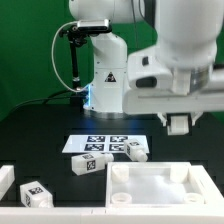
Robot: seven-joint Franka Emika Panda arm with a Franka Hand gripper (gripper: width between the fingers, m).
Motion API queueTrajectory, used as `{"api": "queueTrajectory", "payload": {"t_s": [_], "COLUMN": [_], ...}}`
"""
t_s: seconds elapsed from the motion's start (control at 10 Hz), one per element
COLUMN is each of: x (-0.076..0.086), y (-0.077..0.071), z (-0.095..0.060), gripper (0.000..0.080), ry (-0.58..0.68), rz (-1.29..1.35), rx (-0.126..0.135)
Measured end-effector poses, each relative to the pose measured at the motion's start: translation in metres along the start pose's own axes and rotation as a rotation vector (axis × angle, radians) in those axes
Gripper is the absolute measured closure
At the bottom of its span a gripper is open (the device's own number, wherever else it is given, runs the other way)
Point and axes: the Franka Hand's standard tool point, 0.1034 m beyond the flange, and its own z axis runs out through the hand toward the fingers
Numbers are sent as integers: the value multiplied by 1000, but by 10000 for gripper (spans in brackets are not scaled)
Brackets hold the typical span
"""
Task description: Assemble one leg
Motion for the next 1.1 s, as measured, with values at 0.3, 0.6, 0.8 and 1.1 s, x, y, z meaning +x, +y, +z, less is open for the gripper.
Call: {"api": "queueTrajectory", "payload": {"t_s": [0.3, 0.6, 0.8, 1.1], "x": [35, 43, 58, 88], "y": [-5, 2, 16, 12], "z": [-47, -44, -34, -60], "gripper": [514, 514, 514, 514], "ry": [233, 443, 628, 927], "rz": [-73, -74, -87, -141], "rx": [-2, -7, -32, -69]}}
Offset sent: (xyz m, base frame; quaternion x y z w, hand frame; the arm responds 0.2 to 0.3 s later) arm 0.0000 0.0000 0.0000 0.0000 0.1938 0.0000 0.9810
